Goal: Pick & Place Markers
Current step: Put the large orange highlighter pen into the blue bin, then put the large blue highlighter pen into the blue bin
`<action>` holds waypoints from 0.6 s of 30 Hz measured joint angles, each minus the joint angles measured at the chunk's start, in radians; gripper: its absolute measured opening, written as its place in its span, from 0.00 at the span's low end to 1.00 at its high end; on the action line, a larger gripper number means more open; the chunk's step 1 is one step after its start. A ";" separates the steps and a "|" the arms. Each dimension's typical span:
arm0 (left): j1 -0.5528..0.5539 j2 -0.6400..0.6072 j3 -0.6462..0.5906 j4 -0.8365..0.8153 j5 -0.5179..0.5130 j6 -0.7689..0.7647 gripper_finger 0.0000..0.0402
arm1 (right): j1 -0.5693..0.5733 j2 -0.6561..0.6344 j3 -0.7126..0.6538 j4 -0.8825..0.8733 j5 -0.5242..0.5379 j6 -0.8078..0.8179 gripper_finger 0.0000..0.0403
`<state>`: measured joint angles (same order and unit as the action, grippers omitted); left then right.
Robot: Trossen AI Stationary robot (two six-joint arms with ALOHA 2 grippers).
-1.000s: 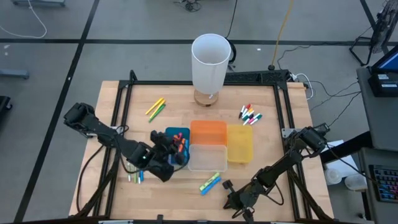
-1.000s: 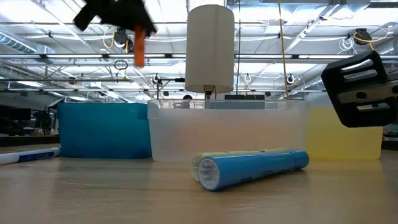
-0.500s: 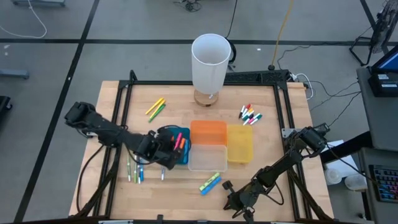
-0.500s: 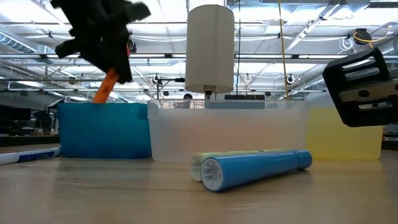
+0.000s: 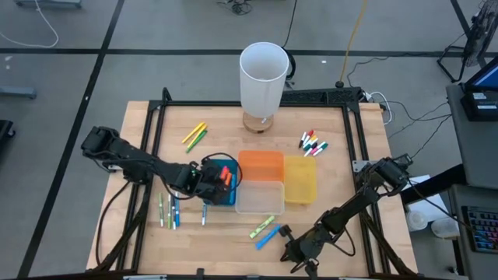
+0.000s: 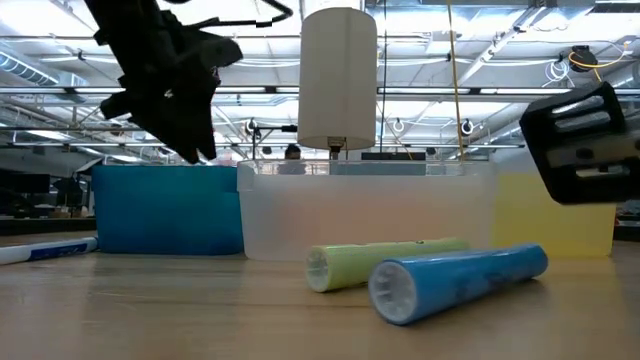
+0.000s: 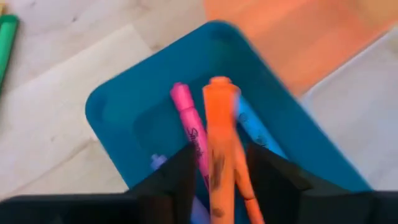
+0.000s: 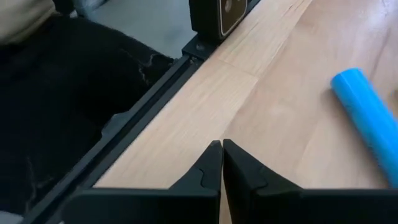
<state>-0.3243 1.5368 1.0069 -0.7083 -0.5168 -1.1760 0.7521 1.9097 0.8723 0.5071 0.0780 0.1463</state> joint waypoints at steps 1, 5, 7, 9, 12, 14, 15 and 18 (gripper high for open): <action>-0.003 -0.008 0.000 0.032 -0.006 0.034 0.42 | 0.001 -0.017 0.000 -0.020 0.001 -0.020 0.03; -0.032 -0.047 0.000 0.200 -0.022 0.222 0.55 | 0.015 -0.113 0.000 -0.126 0.081 -0.103 0.15; -0.050 -0.070 0.001 0.331 -0.023 0.352 0.60 | 0.024 -0.156 0.000 -0.165 0.167 -0.153 0.24; -0.077 -0.098 0.000 0.437 -0.021 0.503 0.64 | 0.030 -0.184 0.001 -0.191 0.235 -0.197 0.34; -0.119 -0.116 0.003 0.653 0.029 0.727 0.69 | -0.003 -0.194 0.002 -0.237 0.214 -0.175 0.47; -0.149 -0.117 0.001 0.783 0.092 0.874 0.71 | -0.037 -0.184 0.002 -0.259 0.179 -0.128 0.53; -0.161 -0.116 0.001 0.843 0.130 0.943 0.72 | -0.051 -0.179 0.002 -0.276 0.162 -0.118 0.55; -0.192 -0.117 0.001 0.951 0.197 1.096 0.71 | -0.080 -0.159 0.002 -0.310 0.141 -0.132 0.57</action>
<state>-0.5165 1.4200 1.0080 0.2422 -0.3198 -0.0801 0.6719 1.7511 0.8742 0.1970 0.2185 0.0146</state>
